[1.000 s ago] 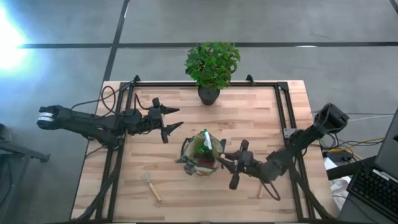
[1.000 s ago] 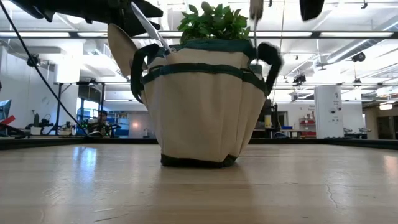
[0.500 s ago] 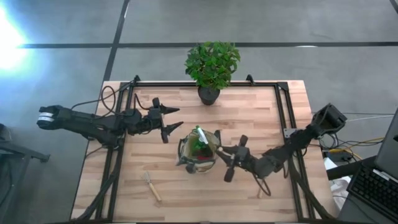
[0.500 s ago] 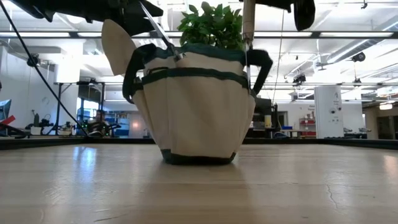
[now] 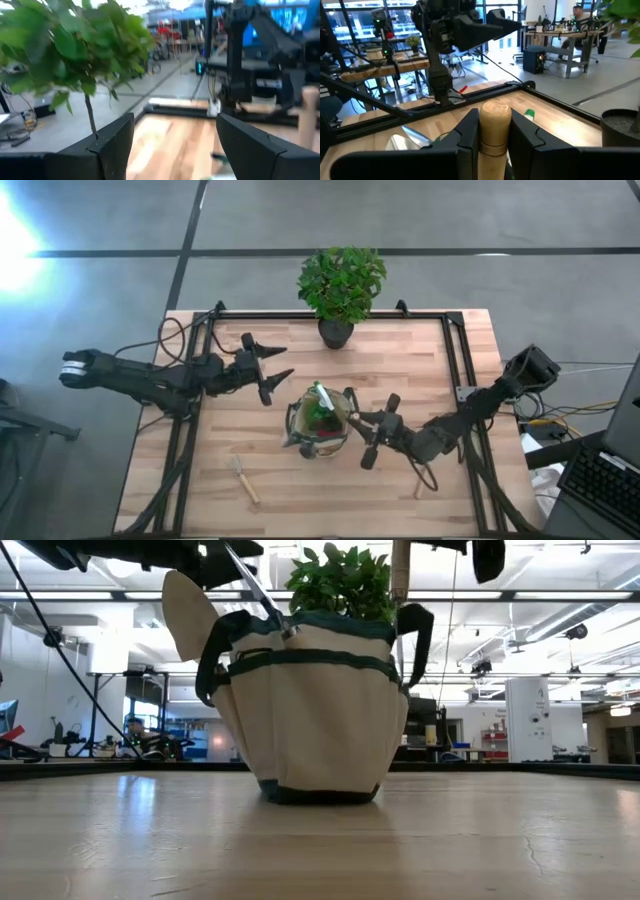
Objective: Pick & Place Garden tools in Gardening bag
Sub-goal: Put the brown trowel into the green gardening bag
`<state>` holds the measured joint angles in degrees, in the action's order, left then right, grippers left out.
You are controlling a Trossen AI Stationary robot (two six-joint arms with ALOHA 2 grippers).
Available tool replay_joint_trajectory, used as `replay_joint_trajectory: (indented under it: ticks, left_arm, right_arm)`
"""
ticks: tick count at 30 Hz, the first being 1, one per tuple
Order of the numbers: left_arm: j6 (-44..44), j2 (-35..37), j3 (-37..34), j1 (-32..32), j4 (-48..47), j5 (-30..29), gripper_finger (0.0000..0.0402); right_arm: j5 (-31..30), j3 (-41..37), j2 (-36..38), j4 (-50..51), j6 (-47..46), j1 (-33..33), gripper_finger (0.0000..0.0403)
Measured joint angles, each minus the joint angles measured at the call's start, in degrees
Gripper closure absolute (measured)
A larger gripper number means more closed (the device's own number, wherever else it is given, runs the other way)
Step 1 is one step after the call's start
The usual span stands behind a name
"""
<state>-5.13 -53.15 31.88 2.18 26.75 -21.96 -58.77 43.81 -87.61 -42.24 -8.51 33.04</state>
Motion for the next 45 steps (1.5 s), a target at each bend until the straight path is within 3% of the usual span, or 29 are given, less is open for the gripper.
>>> replay_joint_trajectory:
  ticks: [5,33,41,45]
  left_arm:
    - [0.9,0.0,0.0,0.0,1.6,0.4,0.0117]
    - [3.7,0.0,-0.3,0.0,-1.9,0.4,0.0117]
    - [3.7,0.0,-0.3,0.0,-2.2,0.4,0.0117]
    - [3.7,0.0,-0.3,0.0,-2.3,0.4,0.0117]
  right_arm:
    - [-3.8,0.0,0.3,0.0,2.3,1.3,0.0346]
    - [-8.7,0.0,0.2,-0.4,3.4,-1.1,0.0346]
    - [-8.2,0.0,0.2,-1.8,4.6,-2.2,0.0346]
    - [-3.3,0.0,0.2,-4.1,5.9,-3.2,0.0346]
